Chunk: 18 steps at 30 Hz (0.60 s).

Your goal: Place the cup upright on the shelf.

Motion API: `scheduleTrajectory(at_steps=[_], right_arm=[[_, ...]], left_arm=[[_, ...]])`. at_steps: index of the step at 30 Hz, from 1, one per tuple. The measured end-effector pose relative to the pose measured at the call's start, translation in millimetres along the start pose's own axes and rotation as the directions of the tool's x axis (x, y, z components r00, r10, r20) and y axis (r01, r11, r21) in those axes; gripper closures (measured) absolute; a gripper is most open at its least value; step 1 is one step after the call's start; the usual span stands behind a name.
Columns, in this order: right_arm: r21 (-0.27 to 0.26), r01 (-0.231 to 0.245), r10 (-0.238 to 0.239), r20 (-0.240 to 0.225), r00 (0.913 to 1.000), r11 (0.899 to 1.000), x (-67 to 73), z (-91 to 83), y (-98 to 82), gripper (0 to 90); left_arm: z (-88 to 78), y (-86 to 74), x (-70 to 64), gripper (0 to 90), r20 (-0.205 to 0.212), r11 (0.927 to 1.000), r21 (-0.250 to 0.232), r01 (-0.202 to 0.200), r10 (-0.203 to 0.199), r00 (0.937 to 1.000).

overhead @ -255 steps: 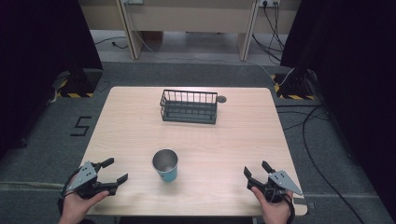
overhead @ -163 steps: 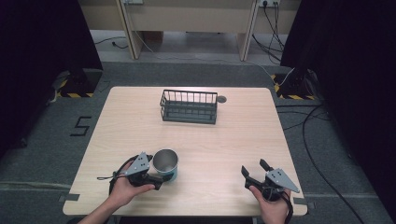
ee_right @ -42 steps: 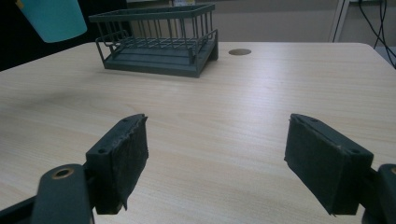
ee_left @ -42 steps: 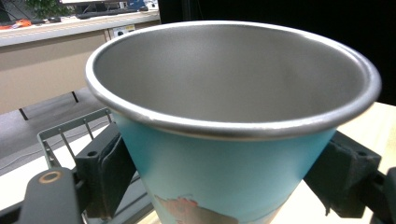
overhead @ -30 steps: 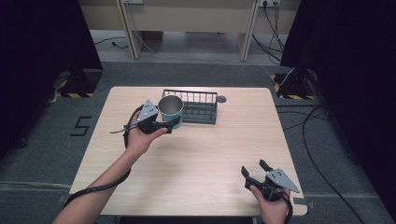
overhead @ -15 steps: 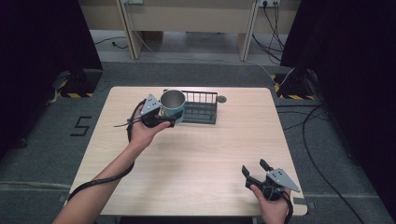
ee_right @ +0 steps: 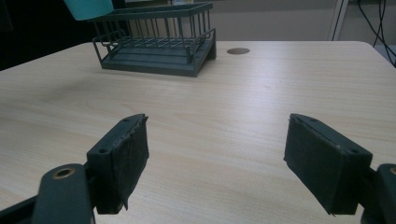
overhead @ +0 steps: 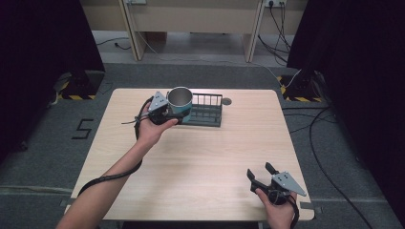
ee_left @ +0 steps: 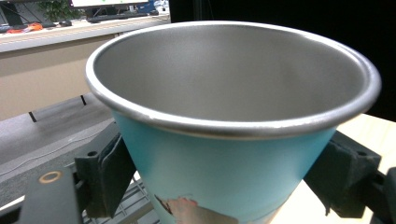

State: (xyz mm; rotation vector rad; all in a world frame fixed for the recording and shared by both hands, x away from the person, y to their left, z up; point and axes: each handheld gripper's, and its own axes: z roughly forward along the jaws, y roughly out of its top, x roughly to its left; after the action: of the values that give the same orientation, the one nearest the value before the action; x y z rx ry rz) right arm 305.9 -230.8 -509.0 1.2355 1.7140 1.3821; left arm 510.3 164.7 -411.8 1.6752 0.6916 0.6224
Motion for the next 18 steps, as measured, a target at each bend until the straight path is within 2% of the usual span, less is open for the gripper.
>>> scheduleTrajectory(at_steps=[18], right_arm=[[-0.002,-0.015,0.015,0.002,0.9999,1.0,-1.9,0.3,-0.7,22.5]], left_arm=[[25.5,14.2,11.1,16.9,-0.028,0.9998,-0.01,0.019,-0.019,0.9994]])
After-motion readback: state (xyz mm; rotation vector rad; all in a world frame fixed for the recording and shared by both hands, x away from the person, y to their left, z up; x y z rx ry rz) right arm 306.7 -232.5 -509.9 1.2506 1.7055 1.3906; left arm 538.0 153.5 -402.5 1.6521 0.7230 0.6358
